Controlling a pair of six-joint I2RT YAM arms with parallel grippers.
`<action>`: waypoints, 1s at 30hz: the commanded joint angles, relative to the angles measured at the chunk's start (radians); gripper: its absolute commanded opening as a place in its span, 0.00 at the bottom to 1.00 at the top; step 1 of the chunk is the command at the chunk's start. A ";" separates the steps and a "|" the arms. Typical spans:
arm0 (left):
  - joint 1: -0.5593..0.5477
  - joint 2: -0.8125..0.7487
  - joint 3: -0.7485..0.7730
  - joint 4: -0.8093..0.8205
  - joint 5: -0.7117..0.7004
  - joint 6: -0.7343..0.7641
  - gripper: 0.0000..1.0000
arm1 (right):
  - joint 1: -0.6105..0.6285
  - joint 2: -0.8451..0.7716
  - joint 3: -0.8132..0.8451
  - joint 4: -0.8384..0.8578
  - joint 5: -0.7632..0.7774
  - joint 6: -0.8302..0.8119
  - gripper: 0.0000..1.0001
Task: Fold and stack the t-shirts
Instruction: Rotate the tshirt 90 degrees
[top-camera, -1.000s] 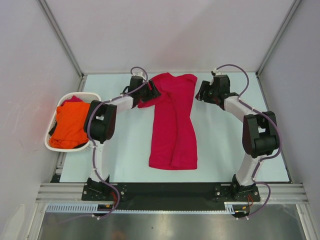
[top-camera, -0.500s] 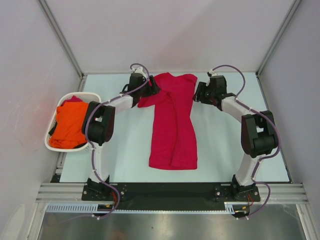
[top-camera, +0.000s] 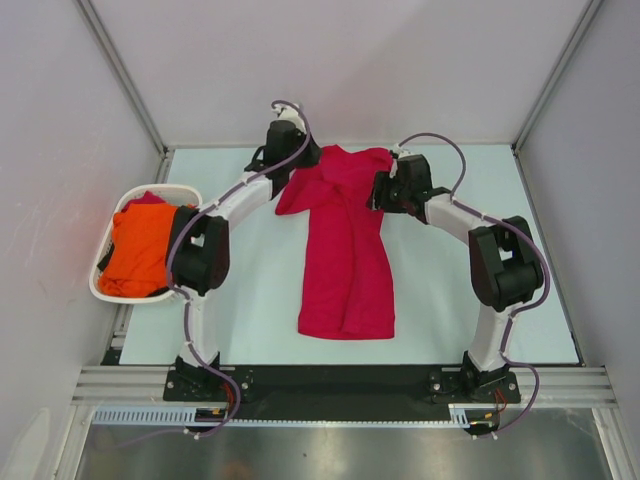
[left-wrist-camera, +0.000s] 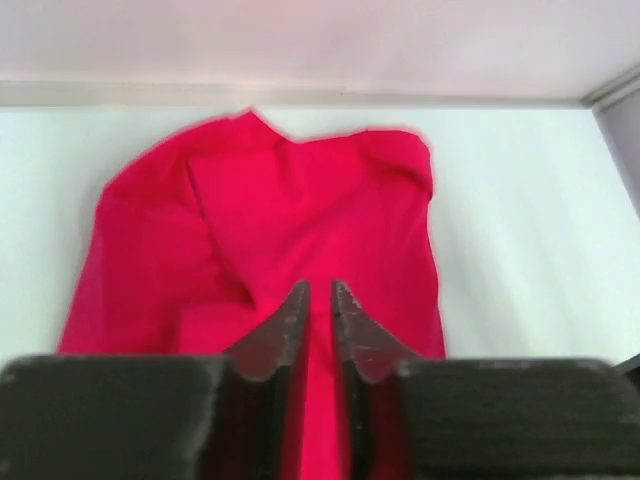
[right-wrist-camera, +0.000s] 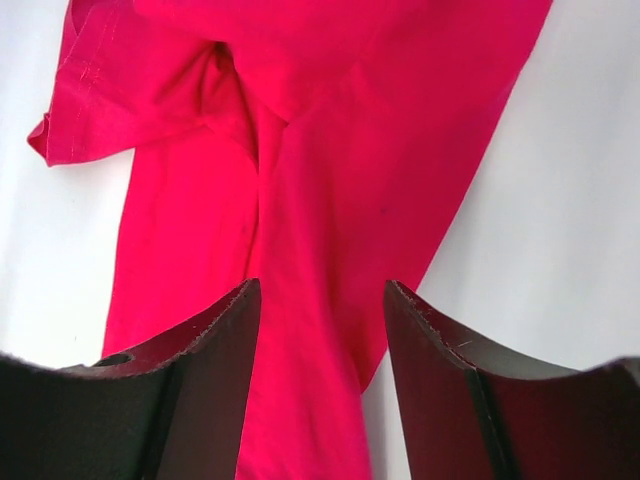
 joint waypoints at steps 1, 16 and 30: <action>0.006 -0.017 -0.031 -0.086 -0.023 -0.015 0.37 | -0.001 -0.017 0.044 0.031 -0.032 -0.017 0.57; 0.034 -0.576 -0.510 -0.173 -0.422 0.052 0.83 | 0.352 0.356 0.596 -0.149 0.360 -0.382 0.57; 0.123 -0.860 -0.534 -0.433 -0.689 -0.037 0.93 | 0.517 0.571 0.720 -0.084 0.784 -0.713 0.59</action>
